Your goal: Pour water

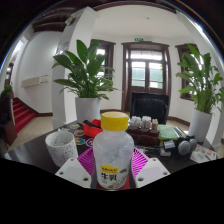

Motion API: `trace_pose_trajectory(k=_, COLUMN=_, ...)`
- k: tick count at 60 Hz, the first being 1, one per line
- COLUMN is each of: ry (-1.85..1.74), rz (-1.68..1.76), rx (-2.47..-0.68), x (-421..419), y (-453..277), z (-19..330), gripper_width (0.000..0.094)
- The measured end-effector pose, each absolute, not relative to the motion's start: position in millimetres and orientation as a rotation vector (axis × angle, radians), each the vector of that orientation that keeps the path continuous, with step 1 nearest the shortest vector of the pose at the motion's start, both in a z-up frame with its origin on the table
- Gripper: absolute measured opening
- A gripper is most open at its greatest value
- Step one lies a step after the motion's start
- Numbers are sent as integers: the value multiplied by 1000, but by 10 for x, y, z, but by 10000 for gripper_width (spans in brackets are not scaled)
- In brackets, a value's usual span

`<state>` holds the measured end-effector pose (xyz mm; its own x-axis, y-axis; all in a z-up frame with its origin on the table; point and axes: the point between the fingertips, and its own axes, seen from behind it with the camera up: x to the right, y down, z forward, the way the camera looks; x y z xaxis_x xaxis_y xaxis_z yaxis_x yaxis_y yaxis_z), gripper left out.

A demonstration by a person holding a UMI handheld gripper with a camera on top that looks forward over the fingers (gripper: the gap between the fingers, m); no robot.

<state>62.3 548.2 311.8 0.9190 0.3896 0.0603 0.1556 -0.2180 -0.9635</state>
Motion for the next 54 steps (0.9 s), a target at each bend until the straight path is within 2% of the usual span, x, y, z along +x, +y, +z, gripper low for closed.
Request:
trace_pose_trajectory(k=6, ry=-395, rz=224, rx=-1792, x=602, y=5518, z=3146, gripper_width=460)
trace_pose_trajectory(k=7, ry=-393, rz=222, rx=-1796, x=580, y=5549, z=3156, gripper_width=512)
trace_pose_trajectory(k=15, ry=-383, rz=195, rx=-1830, x=612, y=5465, z=3106, gripper_width=594)
trace_pose_trajectory(k=17, ry=-365, rz=191, rx=-1857, x=612, y=5443, z=3085, gripper_width=646)
trace_pose_trajectory(k=20, ry=-339, rz=197, rx=-1868, x=687, y=5343, z=3094, gripper_width=783)
trace_pose_trajectory(k=24, ry=-297, rz=199, rx=-1872, x=760, y=5133, z=3168, gripper_width=873)
trace_pose_trajectory(k=38, ry=-89, rz=147, rx=-1938, x=1172, y=4185, z=3284, gripper_width=855)
trace_pose_trajectory(k=54, ry=34, rz=43, rx=-1890, x=1636, y=3552, z=3845, gripper_width=856)
